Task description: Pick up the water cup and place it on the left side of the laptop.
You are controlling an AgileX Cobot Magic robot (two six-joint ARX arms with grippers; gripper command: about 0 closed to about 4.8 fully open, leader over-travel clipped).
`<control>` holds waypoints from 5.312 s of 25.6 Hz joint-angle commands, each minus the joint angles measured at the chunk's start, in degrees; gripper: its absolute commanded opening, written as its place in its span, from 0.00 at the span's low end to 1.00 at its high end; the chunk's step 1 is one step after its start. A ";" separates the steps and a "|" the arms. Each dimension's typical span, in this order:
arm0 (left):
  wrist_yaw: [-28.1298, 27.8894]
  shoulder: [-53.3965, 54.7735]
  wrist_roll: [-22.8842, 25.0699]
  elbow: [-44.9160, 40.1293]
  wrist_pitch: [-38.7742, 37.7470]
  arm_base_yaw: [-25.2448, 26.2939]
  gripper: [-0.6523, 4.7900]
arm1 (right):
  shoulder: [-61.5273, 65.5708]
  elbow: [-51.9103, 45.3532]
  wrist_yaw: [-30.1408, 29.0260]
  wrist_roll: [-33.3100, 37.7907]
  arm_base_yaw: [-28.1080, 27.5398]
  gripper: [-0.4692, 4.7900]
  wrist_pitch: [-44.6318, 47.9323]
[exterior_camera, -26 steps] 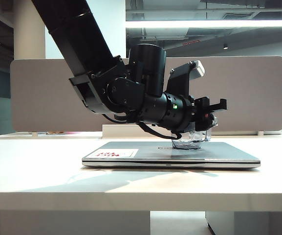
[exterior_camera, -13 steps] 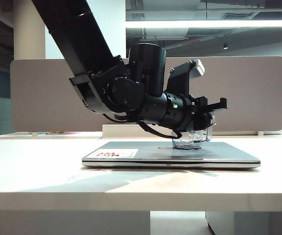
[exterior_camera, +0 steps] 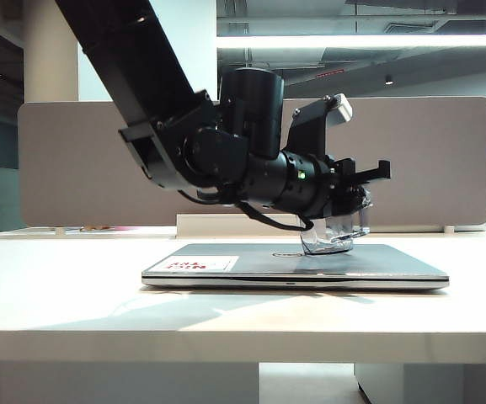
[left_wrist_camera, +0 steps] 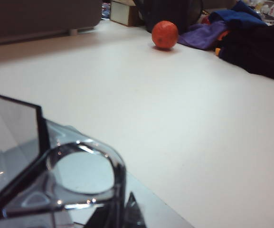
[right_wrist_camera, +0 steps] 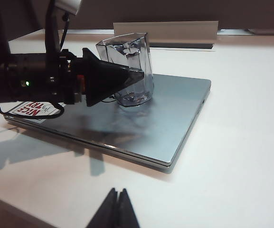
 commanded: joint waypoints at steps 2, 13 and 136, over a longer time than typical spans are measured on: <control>1.46 -3.19 3.39 0.07 -5.51 0.00 0.11 | -0.09 -0.33 -0.26 0.04 0.00 0.08 0.42; 1.95 -17.75 7.52 0.07 -27.45 5.79 0.11 | -0.09 -0.33 -0.24 0.04 0.00 0.08 0.42; 8.98 -24.33 14.82 -25.86 -30.58 30.14 0.11 | -0.09 -0.33 -0.04 0.02 -0.02 0.08 0.33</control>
